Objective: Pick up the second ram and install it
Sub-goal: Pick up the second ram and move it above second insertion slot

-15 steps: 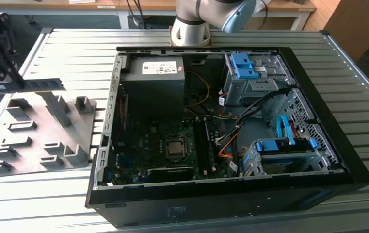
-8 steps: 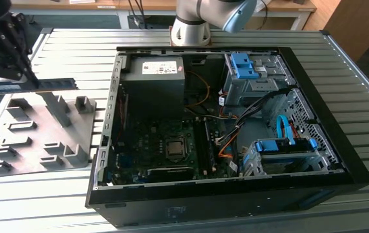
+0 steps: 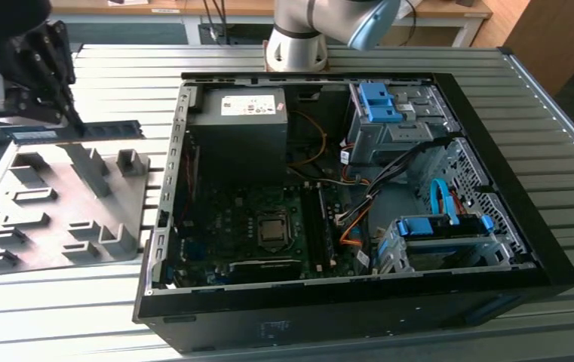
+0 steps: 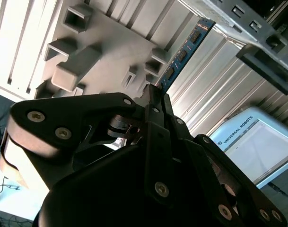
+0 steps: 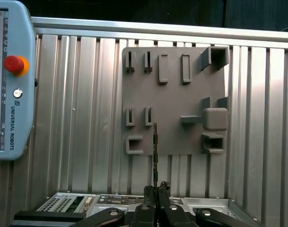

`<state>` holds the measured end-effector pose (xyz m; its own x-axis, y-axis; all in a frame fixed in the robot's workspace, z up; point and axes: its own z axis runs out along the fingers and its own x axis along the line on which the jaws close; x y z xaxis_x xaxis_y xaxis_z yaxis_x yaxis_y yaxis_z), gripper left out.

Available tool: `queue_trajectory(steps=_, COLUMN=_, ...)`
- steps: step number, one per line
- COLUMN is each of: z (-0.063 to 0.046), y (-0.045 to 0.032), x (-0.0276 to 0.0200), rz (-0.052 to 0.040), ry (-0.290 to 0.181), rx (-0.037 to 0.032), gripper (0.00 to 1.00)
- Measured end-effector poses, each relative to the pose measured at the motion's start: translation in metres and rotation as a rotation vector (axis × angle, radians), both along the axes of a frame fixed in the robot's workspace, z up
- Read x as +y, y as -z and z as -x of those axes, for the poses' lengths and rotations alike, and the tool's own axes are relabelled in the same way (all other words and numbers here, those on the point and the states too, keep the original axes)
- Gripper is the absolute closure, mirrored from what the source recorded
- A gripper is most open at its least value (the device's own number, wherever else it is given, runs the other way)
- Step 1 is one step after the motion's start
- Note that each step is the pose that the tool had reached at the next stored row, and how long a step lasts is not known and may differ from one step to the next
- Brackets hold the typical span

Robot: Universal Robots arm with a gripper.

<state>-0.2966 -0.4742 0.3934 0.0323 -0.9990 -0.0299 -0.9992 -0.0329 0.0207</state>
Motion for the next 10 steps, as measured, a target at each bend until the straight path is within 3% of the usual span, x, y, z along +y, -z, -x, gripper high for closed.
queue_trajectory(steps=10, z=-0.031, y=0.0000, x=0.0001, rz=0.0000, ry=0.000, rx=0.0012, gripper=0.86)
